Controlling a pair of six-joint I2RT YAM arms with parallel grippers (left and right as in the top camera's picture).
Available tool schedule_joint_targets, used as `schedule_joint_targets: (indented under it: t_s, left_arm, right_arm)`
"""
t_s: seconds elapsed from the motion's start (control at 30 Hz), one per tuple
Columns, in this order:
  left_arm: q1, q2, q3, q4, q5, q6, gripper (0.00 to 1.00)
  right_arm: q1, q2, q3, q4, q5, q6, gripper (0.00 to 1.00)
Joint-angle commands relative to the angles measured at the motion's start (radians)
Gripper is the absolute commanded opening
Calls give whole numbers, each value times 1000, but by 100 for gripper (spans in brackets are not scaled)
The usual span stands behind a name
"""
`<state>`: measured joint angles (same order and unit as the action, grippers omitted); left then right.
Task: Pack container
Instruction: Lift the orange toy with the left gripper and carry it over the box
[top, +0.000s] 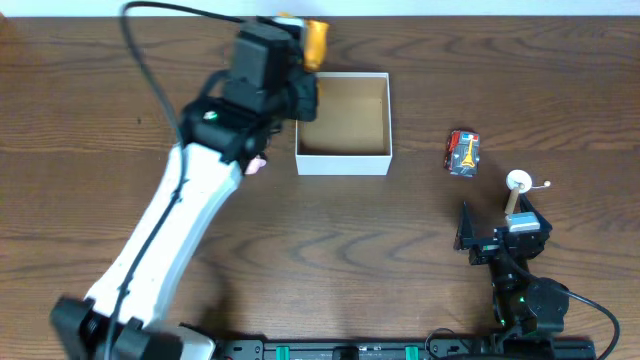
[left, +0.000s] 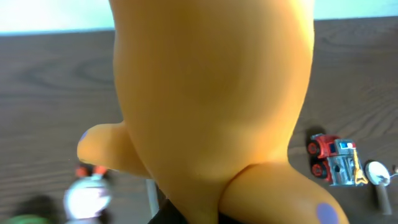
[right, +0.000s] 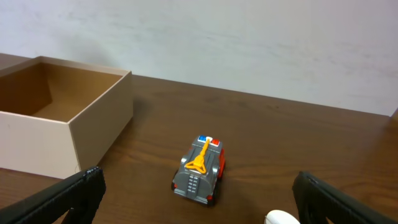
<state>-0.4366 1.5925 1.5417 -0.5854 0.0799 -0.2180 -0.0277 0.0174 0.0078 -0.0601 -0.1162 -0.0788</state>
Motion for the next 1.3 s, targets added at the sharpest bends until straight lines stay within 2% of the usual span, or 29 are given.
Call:
schedule_joint_targets:
  t_s: [0.0,0.2,0.33,0.43,1.27]
  left_arm:
    - [-27,89,11,20,2,-84,6]
    - [-45,220,11,30,-4,-95,6]
    - [-45,261,11,31,-104,-94,6]
    - [-45,277,11,30,-145,-94,6]
    - [-38,316,11,17,-156,-93,6]
  right_arm:
    - [9,-6,-2,-4,0,15,99]
    - [9,-6,-2,-4,0,15,99]
    - [9,-6,-2,-4,0,15,99]
    - [9,-6,-2,-4,0,15,99]
    - [9,-6,-2,-4,0,15,99]
